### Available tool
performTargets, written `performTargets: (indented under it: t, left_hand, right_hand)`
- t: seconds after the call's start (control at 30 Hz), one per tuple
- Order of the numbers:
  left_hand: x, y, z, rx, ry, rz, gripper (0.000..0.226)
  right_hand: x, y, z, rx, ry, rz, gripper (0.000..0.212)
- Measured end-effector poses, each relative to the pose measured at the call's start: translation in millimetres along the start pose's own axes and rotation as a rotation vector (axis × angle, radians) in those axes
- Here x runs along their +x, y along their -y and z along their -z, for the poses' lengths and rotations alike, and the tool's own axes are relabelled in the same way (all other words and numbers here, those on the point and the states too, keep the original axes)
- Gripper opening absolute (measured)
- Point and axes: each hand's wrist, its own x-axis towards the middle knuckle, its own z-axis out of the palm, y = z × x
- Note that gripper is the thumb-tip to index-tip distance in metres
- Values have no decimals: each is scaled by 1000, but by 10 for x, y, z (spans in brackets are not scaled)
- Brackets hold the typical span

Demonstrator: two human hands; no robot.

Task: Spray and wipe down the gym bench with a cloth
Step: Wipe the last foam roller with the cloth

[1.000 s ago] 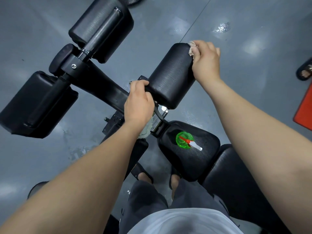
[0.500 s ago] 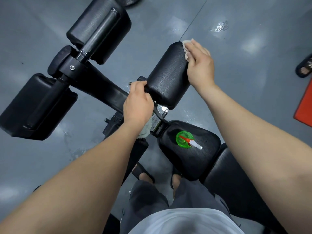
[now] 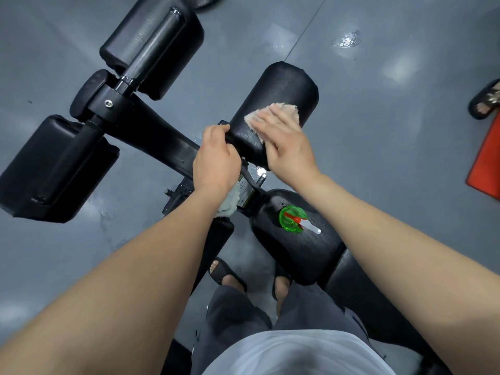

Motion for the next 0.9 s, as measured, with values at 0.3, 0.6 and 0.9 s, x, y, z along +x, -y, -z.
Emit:
performTargets:
  t: [0.3,0.6,0.9]
  left_hand:
    - [-16,5,-19,-11,-31,-5,45]
    - [-18,11,-12,-13,-20,-11,45]
    - [-5,23,-22,3,-12,-56,42]
  right_hand:
    - [-273,4,87,-40,168,367,33]
    - [36,-162,179,-70,70,222,44]
    - [498,-522,250,-107,-14,-135,39]
